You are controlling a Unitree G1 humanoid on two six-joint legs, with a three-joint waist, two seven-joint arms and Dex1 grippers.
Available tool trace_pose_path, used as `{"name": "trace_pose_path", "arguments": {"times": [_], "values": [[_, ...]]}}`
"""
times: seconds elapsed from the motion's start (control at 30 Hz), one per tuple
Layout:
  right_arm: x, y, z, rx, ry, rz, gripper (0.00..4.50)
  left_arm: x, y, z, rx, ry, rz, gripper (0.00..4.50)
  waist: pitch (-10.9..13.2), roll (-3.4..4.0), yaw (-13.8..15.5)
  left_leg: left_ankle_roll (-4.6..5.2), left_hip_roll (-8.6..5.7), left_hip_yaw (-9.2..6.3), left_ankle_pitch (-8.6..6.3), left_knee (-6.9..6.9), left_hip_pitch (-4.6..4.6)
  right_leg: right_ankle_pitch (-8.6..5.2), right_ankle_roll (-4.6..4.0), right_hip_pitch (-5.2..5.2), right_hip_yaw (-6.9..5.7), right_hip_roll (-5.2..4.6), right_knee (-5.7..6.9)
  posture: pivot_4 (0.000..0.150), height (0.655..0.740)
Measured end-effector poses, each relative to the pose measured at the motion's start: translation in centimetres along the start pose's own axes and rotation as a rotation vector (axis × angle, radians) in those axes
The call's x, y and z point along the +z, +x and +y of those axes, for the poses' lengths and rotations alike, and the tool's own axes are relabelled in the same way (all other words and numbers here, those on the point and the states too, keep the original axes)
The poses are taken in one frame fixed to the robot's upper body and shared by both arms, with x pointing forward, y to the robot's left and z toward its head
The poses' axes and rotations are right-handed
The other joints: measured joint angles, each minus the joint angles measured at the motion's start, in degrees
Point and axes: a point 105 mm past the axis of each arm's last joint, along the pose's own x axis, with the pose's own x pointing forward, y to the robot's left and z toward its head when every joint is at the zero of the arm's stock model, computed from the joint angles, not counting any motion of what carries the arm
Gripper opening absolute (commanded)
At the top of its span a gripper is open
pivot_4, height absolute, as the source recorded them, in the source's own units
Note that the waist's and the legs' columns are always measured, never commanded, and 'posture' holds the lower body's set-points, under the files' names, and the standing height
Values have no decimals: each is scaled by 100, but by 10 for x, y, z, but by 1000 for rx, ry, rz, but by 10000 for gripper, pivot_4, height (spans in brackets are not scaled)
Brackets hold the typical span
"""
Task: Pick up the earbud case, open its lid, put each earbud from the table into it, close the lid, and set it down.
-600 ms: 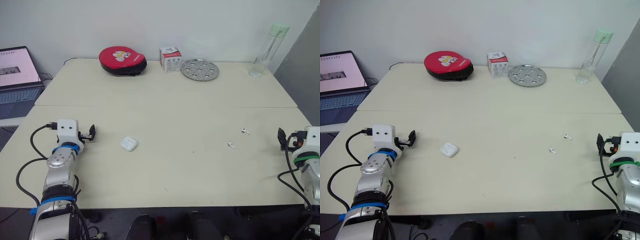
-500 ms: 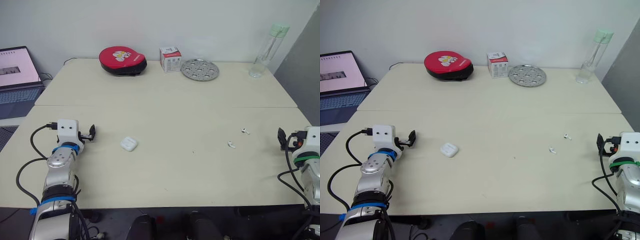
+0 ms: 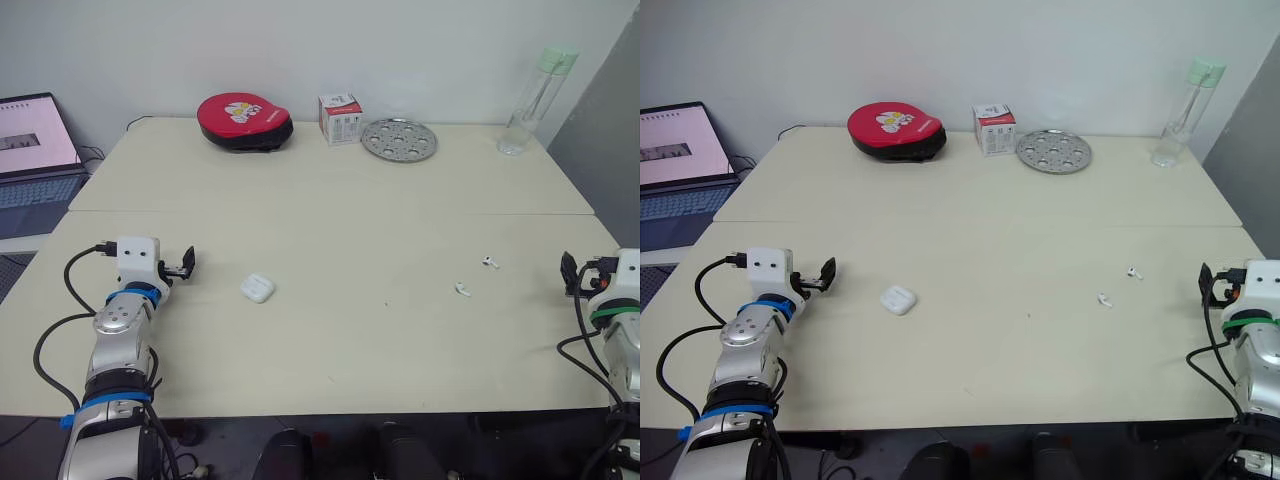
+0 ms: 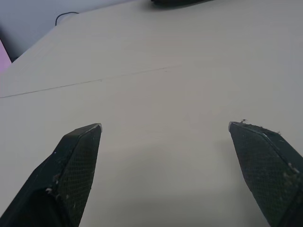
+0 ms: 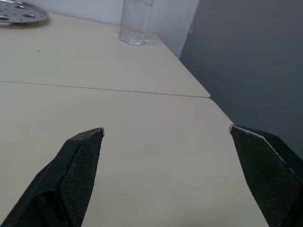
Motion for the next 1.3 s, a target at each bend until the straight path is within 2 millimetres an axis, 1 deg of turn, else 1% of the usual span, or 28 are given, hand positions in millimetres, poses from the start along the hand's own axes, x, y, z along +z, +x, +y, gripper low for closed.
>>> {"name": "trace_pose_path", "arguments": {"times": [0.07, 0.17, 0.27, 0.33, 0.37, 0.43, 0.5, 0.57, 0.6, 0.7, 0.73, 0.8, 0.87, 1.03, 1.13, 1.23, 1.27, 1.3], "values": [[8, 6, 9, 37, 1, -22, 44525, 9, -3, -10, -74, -5, -30, 45000, 0, 0, -16, 0, 2, 1, 0, 0, 1, 0, 0, 0, 1, 0, 1, 1500, 7400], [23, 15, 33, 171, -20, -56, 44525, 29, -14, -27, -211, -31, -55, 45000, 0, 0, -32, 0, 3, -2, 0, -1, 1, 0, -1, -1, -1, 1, 2, 1500, 7400], [38, 15, 77, 420, -8, -90, 44525, 48, -36, -56, -420, -10, -33, 45000, 2, 3, -77, 0, 3, -6, 0, -4, 1, -1, -1, 0, 0, 1, 1, 1500, 7400], [51, 12, 110, 580, 3, -116, 44525, 55, -48, -77, -540, -7, -7, 45000, 1, 5, -105, 0, 2, -10, 0, -3, 2, -1, -1, 1, -1, 2, 4, 1500, 7400], [59, 9, 129, 670, 17, -131, 44525, 55, -54, -86, -597, -2, 24, 45000, 1, 5, -118, 0, 3, -12, 0, -3, 2, -1, -1, 1, -2, 3, 4, 1500, 7400], [75, -1, 167, 849, 53, -160, 44525, 48, -61, -101, -668, -6, 90, 45000, 1, 7, -123, 1, 3, -16, 1, -3, 4, -2, -2, 1, -5, 5, 7, 1500, 7400], [86, -15, 198, 1000, 75, -173, 44525, 38, -63, -109, -694, -15, 147, 45000, 1, 6, -122, 1, 3, -22, 0, -3, 1, -2, -2, 0, -11, 6, 5, 1500, 7400], [97, -38, 232, 1188, 119, -169, 44525, 25, -61, -114, -692, -9, 212, 45000, 1, 6, -114, 0, 3, -28, 0, -3, -4, -2, -3, 0, -15, 6, 4, 1500, 7400], [100, -52, 246, 1277, 132, -161, 44525, 20, -60, -116, -689, -2, 231, 45000, 2, 5, -103, 0, 2, -32, 0, -2, -10, -2, -3, -2, -19, 5, 2, 1500, 7400], [108, -84, 269, 1480, 133, -126, 44525, 17, -57, -119, -679, 17, 248, 45000, 2, 6, -49, 1, -2, -33, 0, 1, -19, -2, -3, -6, -21, -1, -3, 1500, 7400], [111, -93, 274, 1533, 117, -124, 44525, 16, -56, -118, -674, 18, 256, 45000, 2, 6, -31, 1, -2, -33, 0, 2, -18, -2, -3, -6, -21, -1, -4, 1500, 7400], [116, -106, 277, 1598, 86, -125, 44525, 12, -54, -119, -665, 15, 271, 45000, 2, 5, -2, 1, -1, -34, 0, 3, -17, -2, -4, -6, -23, -2, -4, 1500, 7400], [115, -110, 277, 1622, 59, -106, 44525, 8, -53, -119, -661, 14, 280, 45000, 2, 5, 23, 1, -1, -35, 0, 3, -16, -4, -8, -6, -23, -2, -3, 1500, 7400], [115, -113, 275, 1633, 42, -93, 44525, 8, -47, -120, -655, -1, 278, 45000, 1, 6, 34, 0, 0, -36, 0, 3, -12, -7, -15, -6, -25, -2, 2, 1500, 7400], [114, -112, 274, 1629, 34, -89, 45000, 7, -45, -120, -656, 5, 272, 38773, 1, 7, 36, 0, 0, -36, 0, 3, -12, -8, -16, -5, -25, -2, 3, 1500, 7400], [112, -109, 271, 1614, 9, -82, 45000, 8, -43, -119, -665, 9, 269, 29491, 1, 7, 38, 0, -1, -36, 0, 3, -13, -8, -16, -5, -25, -3, 0, 1500, 7400], [112, -108, 270, 1610, 7, -82, 45000, 9, -43, -119, -669, 10, 269, 27825, 1, 7, 38, 0, -1, -36, 0, 3, -13, -8, -17, -5, -25, -3, 0, 1500, 7400], [112, -107, 270, 1604, 6, -80, 45000, 9, -43, -120, -673, 19, 267, 27838, 1, 7, 38, 0, -1, -36, 0, 2, -14, -8, -17, -5, -25, -3, -1, 1500, 7400]]}}
